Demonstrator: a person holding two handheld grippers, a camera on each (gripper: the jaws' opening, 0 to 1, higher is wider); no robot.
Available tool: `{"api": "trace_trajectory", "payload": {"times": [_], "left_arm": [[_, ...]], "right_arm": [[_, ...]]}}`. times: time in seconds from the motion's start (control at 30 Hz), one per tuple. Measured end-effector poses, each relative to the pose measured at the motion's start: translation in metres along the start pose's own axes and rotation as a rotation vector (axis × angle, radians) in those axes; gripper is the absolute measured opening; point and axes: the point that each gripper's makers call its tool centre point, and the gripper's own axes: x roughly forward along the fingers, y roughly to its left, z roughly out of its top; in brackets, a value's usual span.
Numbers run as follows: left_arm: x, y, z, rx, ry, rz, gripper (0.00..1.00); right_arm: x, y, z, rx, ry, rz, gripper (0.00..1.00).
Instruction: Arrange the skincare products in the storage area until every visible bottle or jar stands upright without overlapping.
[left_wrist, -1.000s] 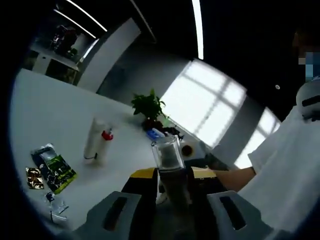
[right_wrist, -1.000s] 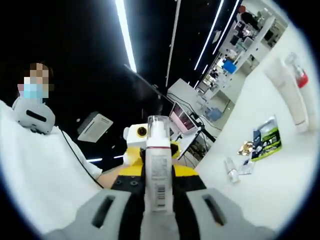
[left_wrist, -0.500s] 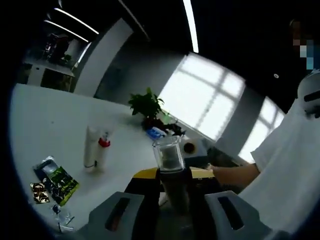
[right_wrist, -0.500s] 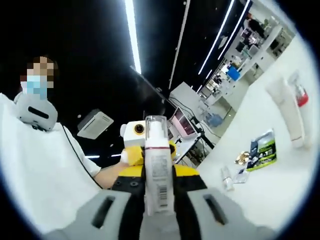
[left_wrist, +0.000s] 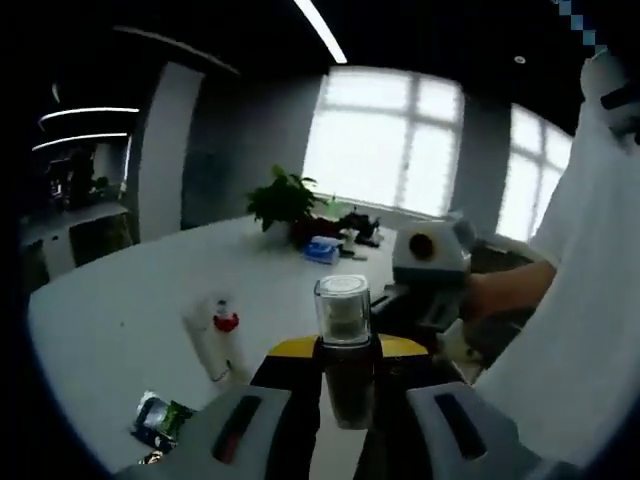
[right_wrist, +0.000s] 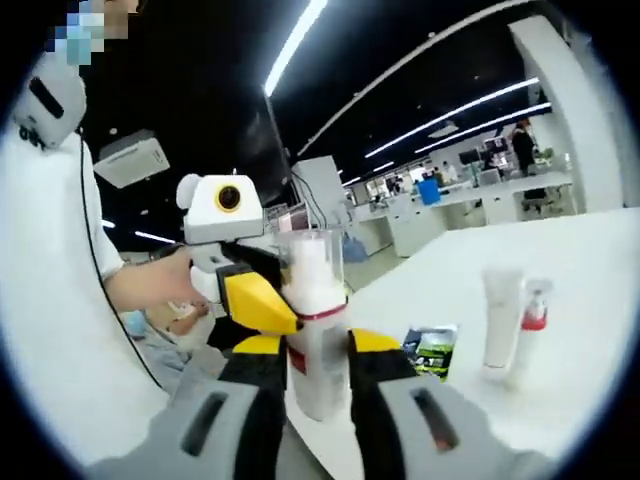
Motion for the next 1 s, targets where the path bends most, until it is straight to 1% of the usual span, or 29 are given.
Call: {"api": "trace_trajectory", "payload": {"times": [0.03, 0.07, 0.1, 0.17, 0.27, 0.3, 0.47, 0.6, 0.7, 0.77, 0.87, 1.0], "left_arm": [[0.001, 0.001, 0.0, 0.024, 0.001, -0.009, 0.16], [0.002, 0.002, 0.001, 0.021, -0.002, -0.015, 0.16], [0.002, 0.004, 0.001, 0.022, -0.008, -0.026, 0.16], [0.002, 0.005, 0.002, 0.035, -0.017, -0.044, 0.16], [0.004, 0.009, 0.001, 0.04, -0.017, -0.063, 0.16], [0.005, 0.011, 0.0, 0.043, -0.016, -0.067, 0.16], [0.01, 0.018, -0.006, 0.062, 0.009, -0.082, 0.16], [0.016, 0.026, -0.016, 0.067, 0.039, -0.082, 0.16], [0.02, 0.03, -0.022, 0.076, 0.048, -0.076, 0.16], [0.024, 0.033, -0.026, 0.069, 0.05, -0.069, 0.17], [0.03, 0.039, -0.034, 0.058, 0.058, -0.062, 0.17], [0.038, 0.045, -0.05, 0.051, 0.094, -0.056, 0.17]], "right_arm": [[0.0, -0.001, 0.0, -0.016, 0.002, -0.021, 0.23], [0.001, -0.004, 0.001, -0.029, 0.005, -0.05, 0.23], [0.001, -0.004, 0.001, -0.031, 0.002, -0.062, 0.23], [0.001, -0.008, 0.002, -0.065, 0.001, -0.102, 0.23], [0.003, -0.011, 0.0, -0.063, 0.008, -0.136, 0.23], [0.004, -0.014, -0.001, -0.065, 0.014, -0.158, 0.23], [0.008, -0.024, -0.008, -0.083, 0.044, -0.216, 0.23], [0.011, -0.032, -0.016, -0.101, 0.073, -0.254, 0.22], [0.013, -0.039, -0.022, -0.114, 0.086, -0.282, 0.22], [0.014, -0.044, -0.028, -0.108, 0.094, -0.303, 0.22], [0.016, -0.053, -0.039, -0.114, 0.12, -0.336, 0.22], [0.018, -0.062, -0.056, -0.111, 0.164, -0.35, 0.22]]}}
